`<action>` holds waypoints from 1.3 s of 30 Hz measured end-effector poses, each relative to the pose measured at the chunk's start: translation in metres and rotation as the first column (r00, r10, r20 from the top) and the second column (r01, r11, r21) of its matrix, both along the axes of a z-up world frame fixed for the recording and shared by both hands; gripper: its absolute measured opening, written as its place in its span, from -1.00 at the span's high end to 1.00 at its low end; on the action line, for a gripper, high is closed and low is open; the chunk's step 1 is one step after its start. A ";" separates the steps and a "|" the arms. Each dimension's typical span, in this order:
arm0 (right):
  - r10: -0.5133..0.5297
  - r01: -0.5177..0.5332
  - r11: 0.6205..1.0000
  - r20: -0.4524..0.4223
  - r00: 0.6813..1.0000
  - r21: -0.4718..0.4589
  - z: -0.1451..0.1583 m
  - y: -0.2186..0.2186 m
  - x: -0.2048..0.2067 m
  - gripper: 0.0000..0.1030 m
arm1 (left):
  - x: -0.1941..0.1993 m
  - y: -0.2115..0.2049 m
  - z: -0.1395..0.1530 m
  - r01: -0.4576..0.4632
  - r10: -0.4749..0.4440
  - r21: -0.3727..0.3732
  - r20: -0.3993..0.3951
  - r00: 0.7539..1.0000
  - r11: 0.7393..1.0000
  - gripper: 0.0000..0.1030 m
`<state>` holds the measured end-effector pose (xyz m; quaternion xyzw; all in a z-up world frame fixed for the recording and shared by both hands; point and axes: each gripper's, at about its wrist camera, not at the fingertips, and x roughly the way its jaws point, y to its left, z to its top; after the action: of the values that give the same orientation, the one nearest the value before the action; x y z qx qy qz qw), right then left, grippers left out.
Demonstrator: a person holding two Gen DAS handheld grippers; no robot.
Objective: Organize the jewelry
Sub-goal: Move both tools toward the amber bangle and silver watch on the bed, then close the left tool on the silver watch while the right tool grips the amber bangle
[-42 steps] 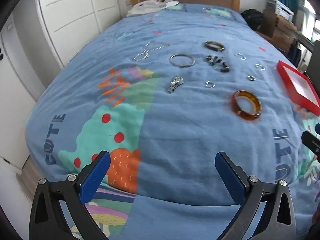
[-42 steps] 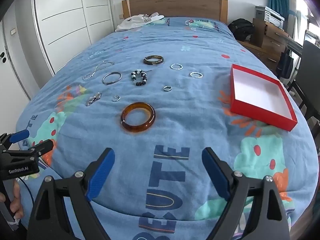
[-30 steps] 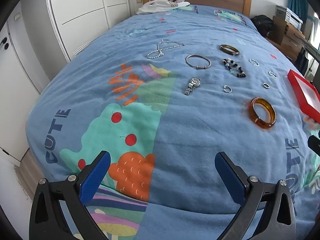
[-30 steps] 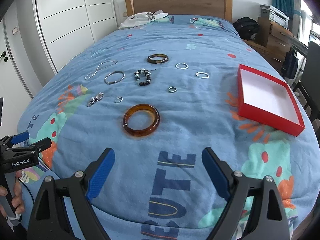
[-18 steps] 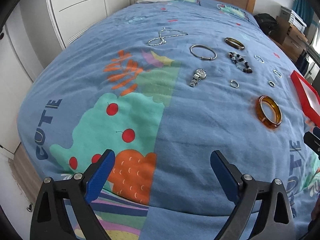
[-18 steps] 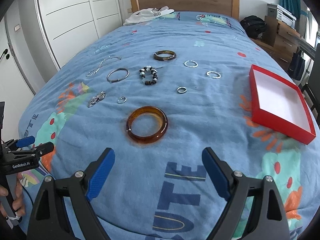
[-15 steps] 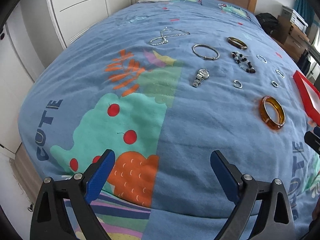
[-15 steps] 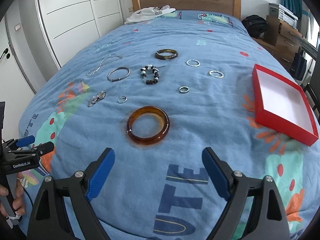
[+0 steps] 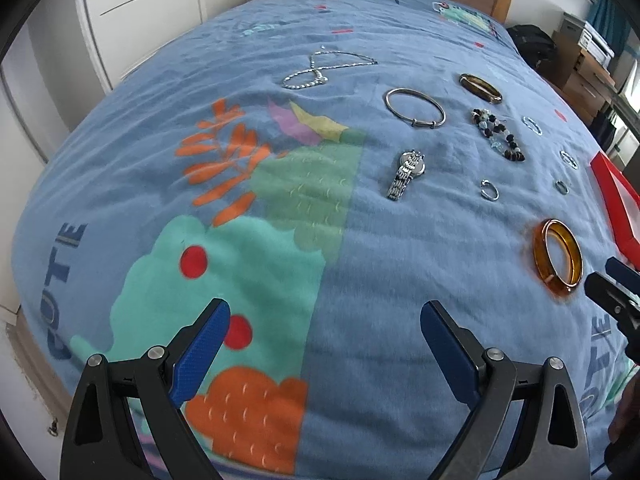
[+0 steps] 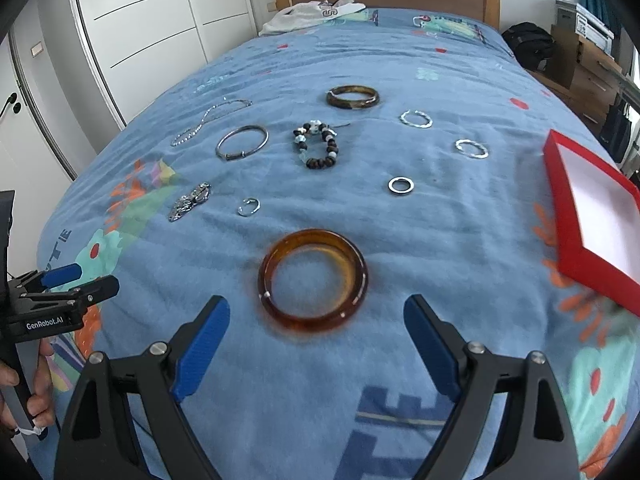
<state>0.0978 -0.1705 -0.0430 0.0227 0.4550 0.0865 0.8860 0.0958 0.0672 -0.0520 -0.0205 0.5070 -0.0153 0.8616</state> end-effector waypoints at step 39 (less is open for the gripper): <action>0.115 -0.113 0.993 -0.065 0.991 0.026 -0.036 -0.001 0.044 -0.47 | 0.123 -0.043 -0.019 0.242 -0.244 -0.084 -0.017 0.970 0.967 0.23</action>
<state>0.1415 -0.1713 -0.0792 0.0096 0.4839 0.1414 0.8636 0.2191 0.0240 -0.0711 0.0064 0.5164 -0.1412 0.8446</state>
